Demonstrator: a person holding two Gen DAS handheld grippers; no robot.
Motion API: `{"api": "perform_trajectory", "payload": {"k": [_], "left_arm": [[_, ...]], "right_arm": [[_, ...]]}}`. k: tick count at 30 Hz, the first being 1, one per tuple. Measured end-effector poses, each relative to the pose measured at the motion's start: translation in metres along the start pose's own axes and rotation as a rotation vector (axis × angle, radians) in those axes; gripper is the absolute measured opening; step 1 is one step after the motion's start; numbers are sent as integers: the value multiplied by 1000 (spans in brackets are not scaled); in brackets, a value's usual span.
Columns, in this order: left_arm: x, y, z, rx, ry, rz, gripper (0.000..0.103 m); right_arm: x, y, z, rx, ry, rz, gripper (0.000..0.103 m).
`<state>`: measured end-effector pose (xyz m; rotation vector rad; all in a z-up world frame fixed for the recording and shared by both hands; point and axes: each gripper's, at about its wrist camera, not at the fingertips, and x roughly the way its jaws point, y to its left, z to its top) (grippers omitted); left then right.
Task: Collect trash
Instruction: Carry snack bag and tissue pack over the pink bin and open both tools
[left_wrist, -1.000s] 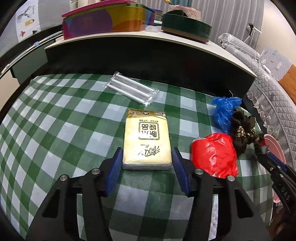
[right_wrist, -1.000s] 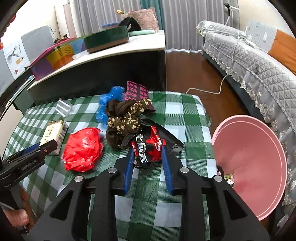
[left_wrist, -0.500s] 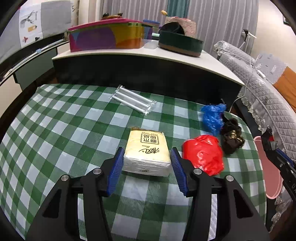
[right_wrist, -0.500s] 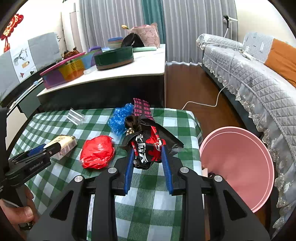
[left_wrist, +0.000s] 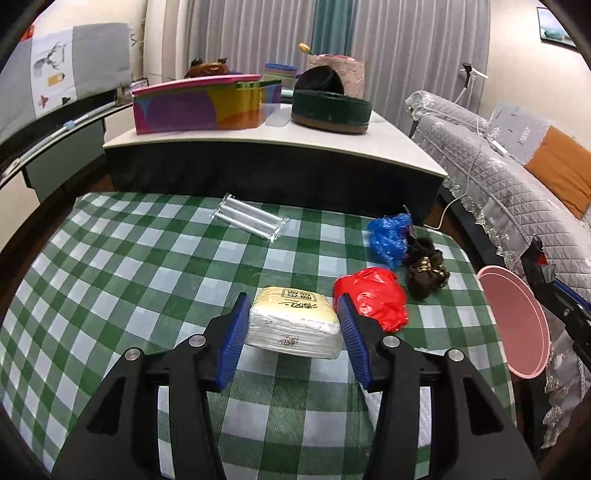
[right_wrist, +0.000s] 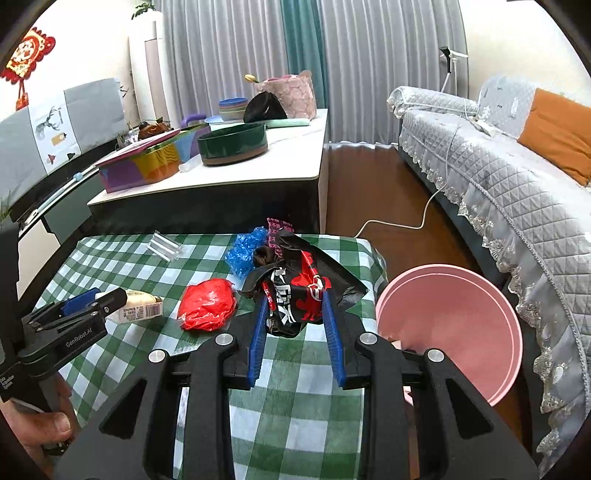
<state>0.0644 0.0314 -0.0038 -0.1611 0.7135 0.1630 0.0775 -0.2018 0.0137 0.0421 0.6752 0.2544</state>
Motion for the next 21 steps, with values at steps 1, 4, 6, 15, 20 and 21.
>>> {"api": "perform_trajectory", "payload": {"k": [1, 4, 6, 15, 20, 21], "left_arm": [[-3, -2, 0, 5, -5, -5, 47], [-11, -8, 0, 19, -20, -17, 47], [-15, -12, 1, 26, -28, -26, 47], [-27, -31, 3, 53, -49, -66, 47], [-29, -44, 3, 70, -58, -95, 47], [-29, -46, 3, 74, -61, -103, 47]], "right_arm": [[-4, -1, 0, -1, -4, -2, 30], [-10, -7, 0, 4, -13, -8, 30], [-16, -10, 0, 11, -19, -14, 30], [-30, -25, -2, 27, -36, -43, 30], [-33, -36, -2, 40, -39, -59, 30], [-34, -39, -2, 44, -39, -63, 30]]}}
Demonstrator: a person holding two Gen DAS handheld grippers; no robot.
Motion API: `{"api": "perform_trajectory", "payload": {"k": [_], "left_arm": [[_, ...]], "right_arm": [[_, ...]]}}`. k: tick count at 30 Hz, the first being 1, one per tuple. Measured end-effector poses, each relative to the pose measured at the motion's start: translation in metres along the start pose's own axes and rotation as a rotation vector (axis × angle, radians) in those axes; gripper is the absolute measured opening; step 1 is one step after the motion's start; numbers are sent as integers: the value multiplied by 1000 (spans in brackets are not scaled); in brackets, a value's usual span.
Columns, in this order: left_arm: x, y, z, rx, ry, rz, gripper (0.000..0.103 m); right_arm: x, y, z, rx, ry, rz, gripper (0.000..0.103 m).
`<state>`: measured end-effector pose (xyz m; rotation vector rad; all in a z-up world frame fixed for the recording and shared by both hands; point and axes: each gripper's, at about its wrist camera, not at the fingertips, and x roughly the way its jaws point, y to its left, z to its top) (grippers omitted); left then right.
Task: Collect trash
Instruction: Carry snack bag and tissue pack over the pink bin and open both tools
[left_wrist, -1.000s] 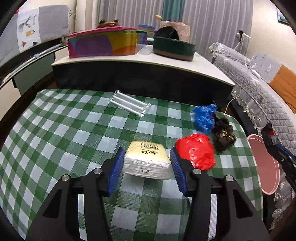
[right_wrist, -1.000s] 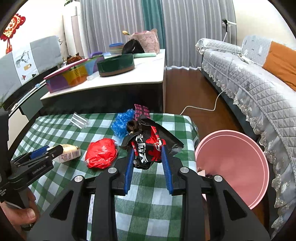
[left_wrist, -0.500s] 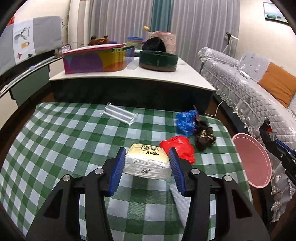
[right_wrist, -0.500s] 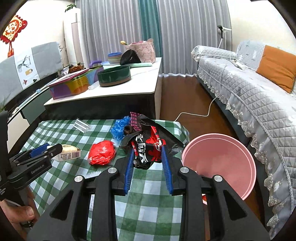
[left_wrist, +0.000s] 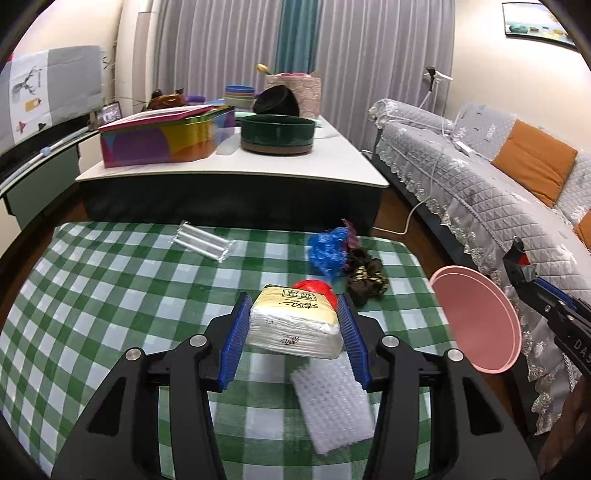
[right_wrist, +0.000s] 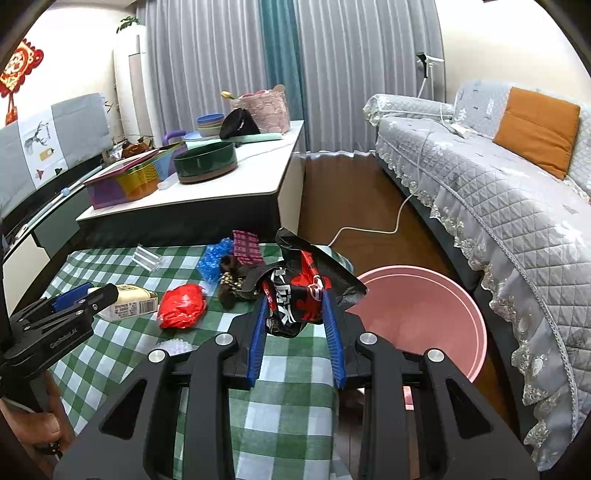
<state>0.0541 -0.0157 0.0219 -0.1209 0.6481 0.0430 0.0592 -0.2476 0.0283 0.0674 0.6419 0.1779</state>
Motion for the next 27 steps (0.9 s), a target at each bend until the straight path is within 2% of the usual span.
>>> {"api": "perform_trajectory", "payload": {"k": [12, 27], "left_arm": [[-1, -38, 2, 48, -17, -90, 47], [8, -94, 9, 135, -4, -159, 47]], "right_arm": [[-4, -30, 2, 44, -11, -47, 30], [-7, -75, 5, 117, -24, -104, 30]]}}
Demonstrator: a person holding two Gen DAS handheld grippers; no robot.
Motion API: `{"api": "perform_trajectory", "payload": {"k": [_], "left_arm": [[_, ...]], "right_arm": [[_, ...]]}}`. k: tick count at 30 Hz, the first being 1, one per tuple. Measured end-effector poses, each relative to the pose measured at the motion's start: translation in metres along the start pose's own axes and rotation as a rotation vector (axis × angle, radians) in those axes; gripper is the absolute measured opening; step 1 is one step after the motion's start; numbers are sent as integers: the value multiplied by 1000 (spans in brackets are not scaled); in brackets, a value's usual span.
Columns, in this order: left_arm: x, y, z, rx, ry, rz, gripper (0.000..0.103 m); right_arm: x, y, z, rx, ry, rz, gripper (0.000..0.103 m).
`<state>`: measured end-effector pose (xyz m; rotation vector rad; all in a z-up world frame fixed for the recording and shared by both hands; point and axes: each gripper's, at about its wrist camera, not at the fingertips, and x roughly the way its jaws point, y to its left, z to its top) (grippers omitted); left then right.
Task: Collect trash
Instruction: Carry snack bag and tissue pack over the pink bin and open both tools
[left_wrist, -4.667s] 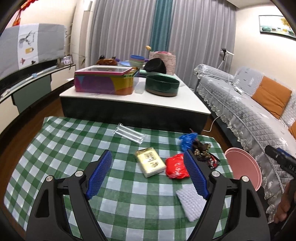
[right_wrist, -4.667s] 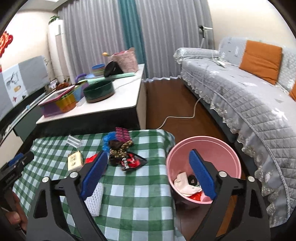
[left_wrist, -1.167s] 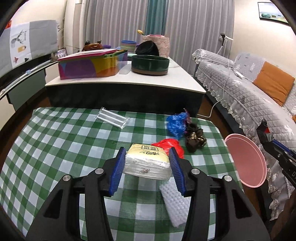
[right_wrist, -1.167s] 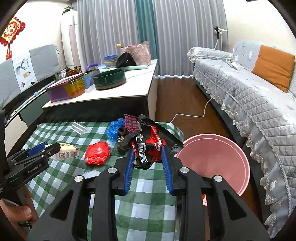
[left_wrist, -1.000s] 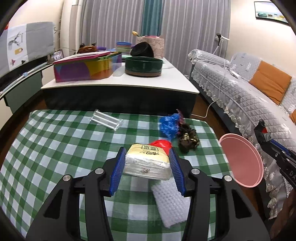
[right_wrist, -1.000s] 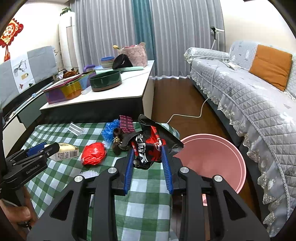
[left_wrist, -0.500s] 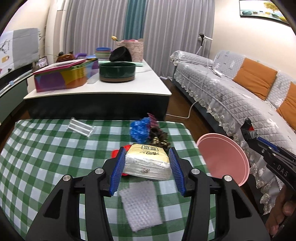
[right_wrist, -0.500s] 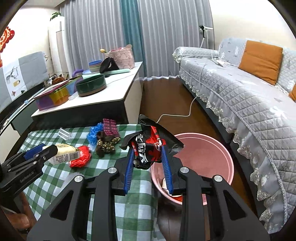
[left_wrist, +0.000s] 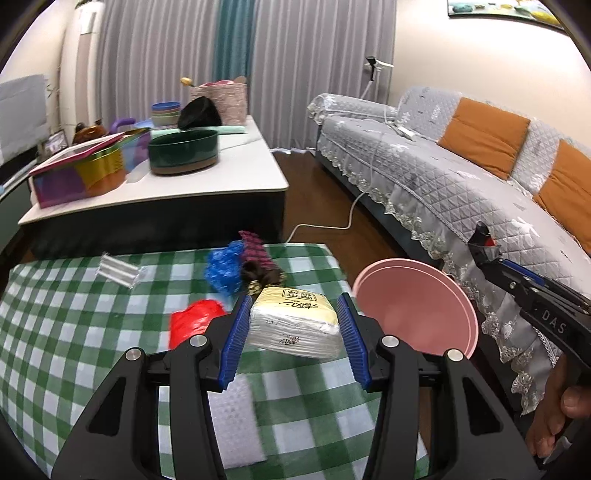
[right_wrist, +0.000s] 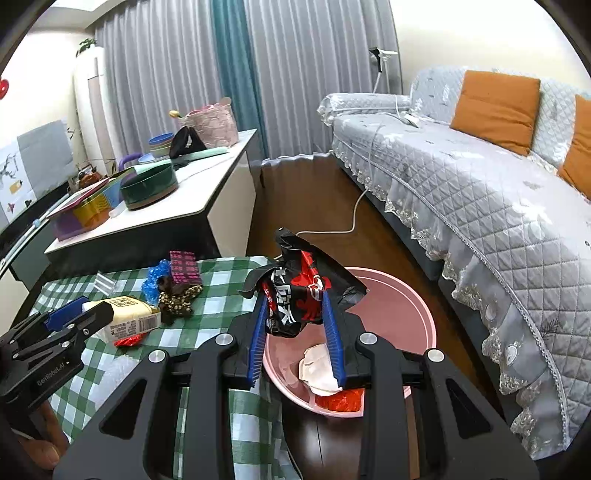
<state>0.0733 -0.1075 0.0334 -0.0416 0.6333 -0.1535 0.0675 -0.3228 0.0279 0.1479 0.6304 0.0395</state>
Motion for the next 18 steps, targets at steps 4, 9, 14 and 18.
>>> {"api": "perform_trajectory", "payload": {"k": [4, 9, 14, 18], "left_arm": [[8, -14, 6, 14, 3, -19, 47], [21, -31, 15, 26, 6, -47, 47], [34, -45, 22, 40, 7, -74, 47], [47, -58, 29, 49, 10, -100, 47]], "right_arm": [[3, -10, 4, 25, -3, -4, 30], [8, -27, 9, 55, -6, -25, 30], [11, -46, 12, 105, -2, -50, 30], [13, -59, 15, 126, -7, -75, 30]]}}
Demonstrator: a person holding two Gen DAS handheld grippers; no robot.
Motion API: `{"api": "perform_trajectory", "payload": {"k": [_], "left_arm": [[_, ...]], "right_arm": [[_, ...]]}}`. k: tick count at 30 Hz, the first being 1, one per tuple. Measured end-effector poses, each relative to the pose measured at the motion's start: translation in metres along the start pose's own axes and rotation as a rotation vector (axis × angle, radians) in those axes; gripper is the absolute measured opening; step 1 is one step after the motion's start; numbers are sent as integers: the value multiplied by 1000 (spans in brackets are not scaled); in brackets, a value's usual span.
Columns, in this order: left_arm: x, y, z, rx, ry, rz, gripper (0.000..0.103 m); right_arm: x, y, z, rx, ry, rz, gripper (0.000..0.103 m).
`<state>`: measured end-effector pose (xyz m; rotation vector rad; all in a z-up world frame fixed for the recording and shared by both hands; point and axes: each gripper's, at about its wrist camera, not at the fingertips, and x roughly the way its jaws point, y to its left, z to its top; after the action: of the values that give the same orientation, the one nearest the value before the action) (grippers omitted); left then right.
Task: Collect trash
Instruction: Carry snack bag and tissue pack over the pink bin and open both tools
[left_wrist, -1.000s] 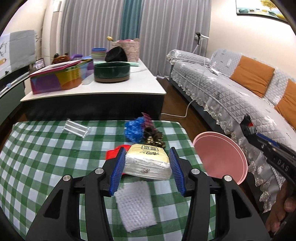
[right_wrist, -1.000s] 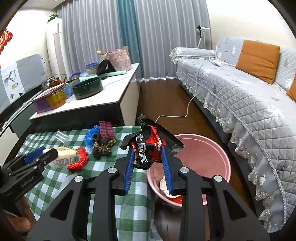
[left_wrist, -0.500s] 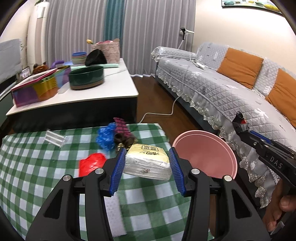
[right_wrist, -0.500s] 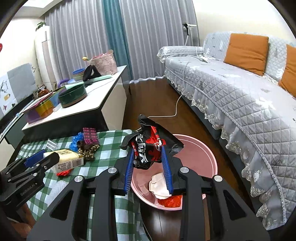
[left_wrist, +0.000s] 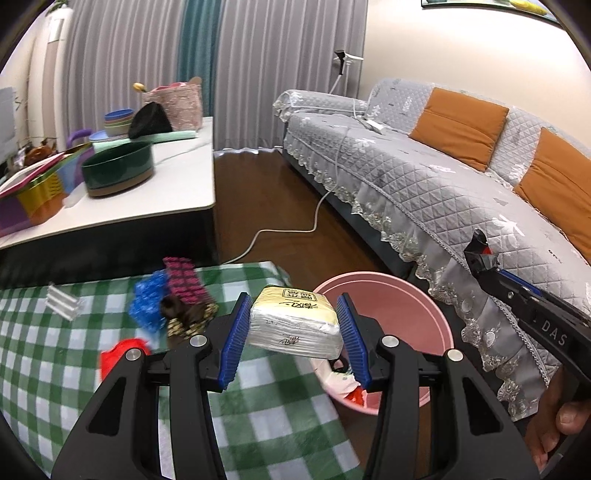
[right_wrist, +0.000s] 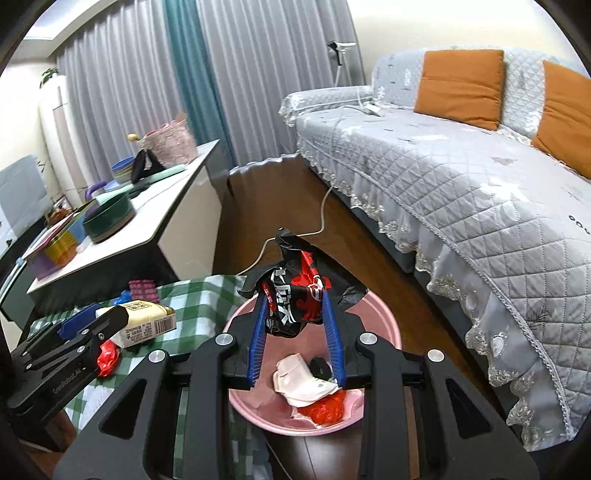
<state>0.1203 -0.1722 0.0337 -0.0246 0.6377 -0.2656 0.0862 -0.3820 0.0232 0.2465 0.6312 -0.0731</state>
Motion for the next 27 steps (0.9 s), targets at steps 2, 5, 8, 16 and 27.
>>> {"api": "perform_trajectory", "payload": {"k": [2, 5, 8, 16, 27], "left_arm": [[7, -7, 4, 3, -1, -13, 47], [15, -16, 8, 17, -2, -31, 47], [24, -22, 10, 25, 4, -48, 47], [46, -40, 15, 55, 39, -109, 51], [28, -6, 9, -7, 47, -67, 64]], "right_arm": [[3, -8, 1, 13, 3, -14, 30], [12, -18, 0, 47, 21, -20, 30], [20, -23, -2, 63, 38, -25, 30], [34, -26, 0, 75, 69, -19, 49], [29, -24, 2, 85, 51, -26, 62]]}}
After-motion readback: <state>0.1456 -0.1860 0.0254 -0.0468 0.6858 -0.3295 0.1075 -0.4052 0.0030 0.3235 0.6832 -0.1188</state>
